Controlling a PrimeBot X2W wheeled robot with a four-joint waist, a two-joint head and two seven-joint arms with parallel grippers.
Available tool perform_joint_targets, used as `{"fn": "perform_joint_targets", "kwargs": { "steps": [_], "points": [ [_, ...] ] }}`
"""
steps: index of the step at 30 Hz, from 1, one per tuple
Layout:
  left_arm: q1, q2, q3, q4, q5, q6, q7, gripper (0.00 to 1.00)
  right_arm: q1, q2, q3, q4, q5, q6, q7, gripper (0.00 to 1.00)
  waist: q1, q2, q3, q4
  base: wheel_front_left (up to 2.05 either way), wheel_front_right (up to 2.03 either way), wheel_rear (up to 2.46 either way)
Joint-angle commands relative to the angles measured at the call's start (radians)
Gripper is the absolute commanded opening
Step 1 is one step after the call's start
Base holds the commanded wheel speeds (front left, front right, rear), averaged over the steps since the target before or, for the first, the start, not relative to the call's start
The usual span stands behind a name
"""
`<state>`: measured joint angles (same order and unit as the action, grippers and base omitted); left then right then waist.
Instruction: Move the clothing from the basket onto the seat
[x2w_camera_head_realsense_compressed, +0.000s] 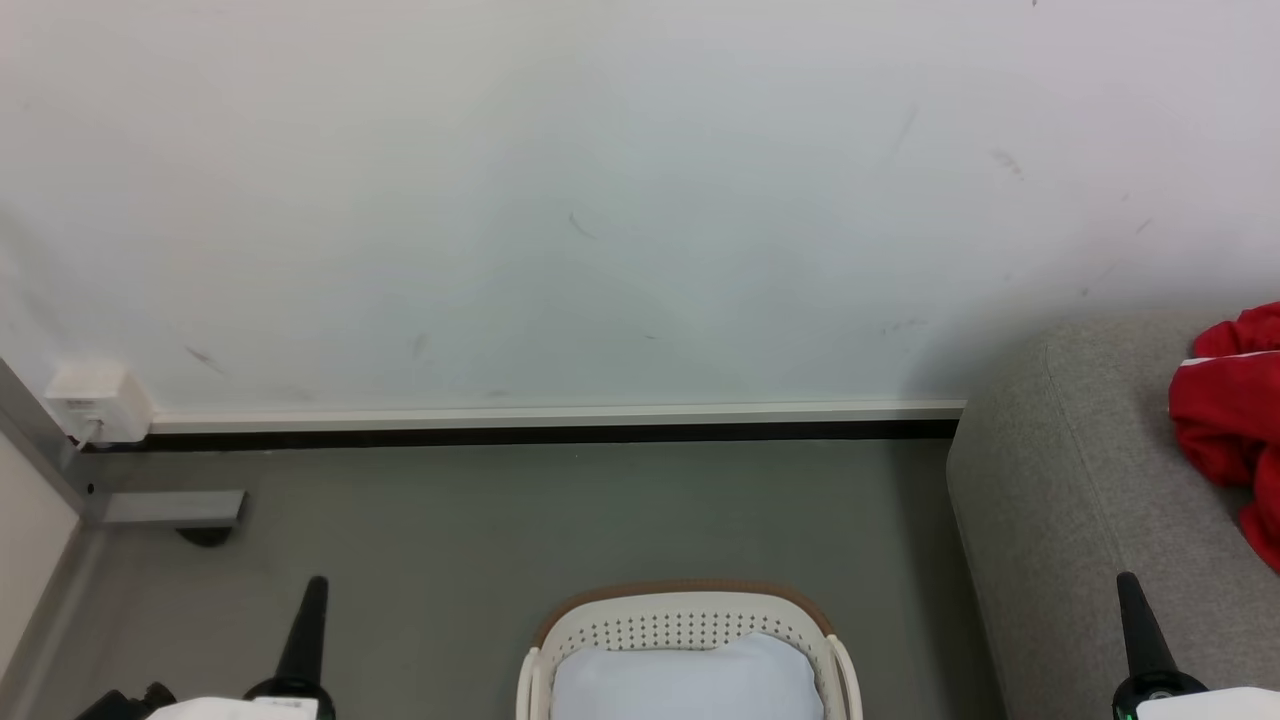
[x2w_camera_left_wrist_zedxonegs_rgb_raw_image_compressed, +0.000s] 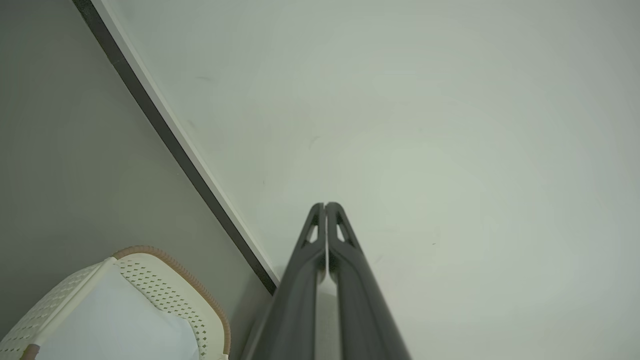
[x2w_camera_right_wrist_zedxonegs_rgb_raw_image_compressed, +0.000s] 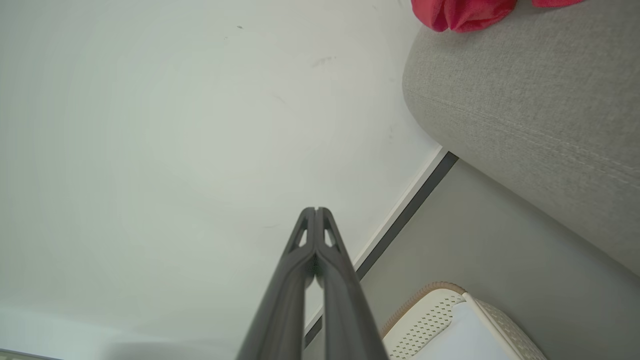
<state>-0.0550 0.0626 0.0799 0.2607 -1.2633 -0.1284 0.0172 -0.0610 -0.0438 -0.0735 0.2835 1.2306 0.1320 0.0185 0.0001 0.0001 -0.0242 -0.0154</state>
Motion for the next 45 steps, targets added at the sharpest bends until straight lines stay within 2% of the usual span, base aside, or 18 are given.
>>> {"fn": "perform_joint_targets", "kwargs": {
  "steps": [1, 45],
  "points": [
    [-0.02, 0.0, 0.005, -0.009, -0.025, -0.003, 0.008, 0.0, -0.025, -0.009, -0.007, -0.014, 0.028, -0.002, 0.008, 0.0, -0.0001, -0.0001, 0.001, 0.001, 0.0, 0.0, 0.0],
    [-0.059, -0.011, 0.036, -0.015, -0.335, -0.004, 0.096, 0.0, -0.054, -0.01, -0.042, -0.04, 0.37, -0.002, 0.096, 0.0, -0.0001, -0.0001, 0.025, 0.014, 0.0, 0.0, 0.0]
  ]
}}
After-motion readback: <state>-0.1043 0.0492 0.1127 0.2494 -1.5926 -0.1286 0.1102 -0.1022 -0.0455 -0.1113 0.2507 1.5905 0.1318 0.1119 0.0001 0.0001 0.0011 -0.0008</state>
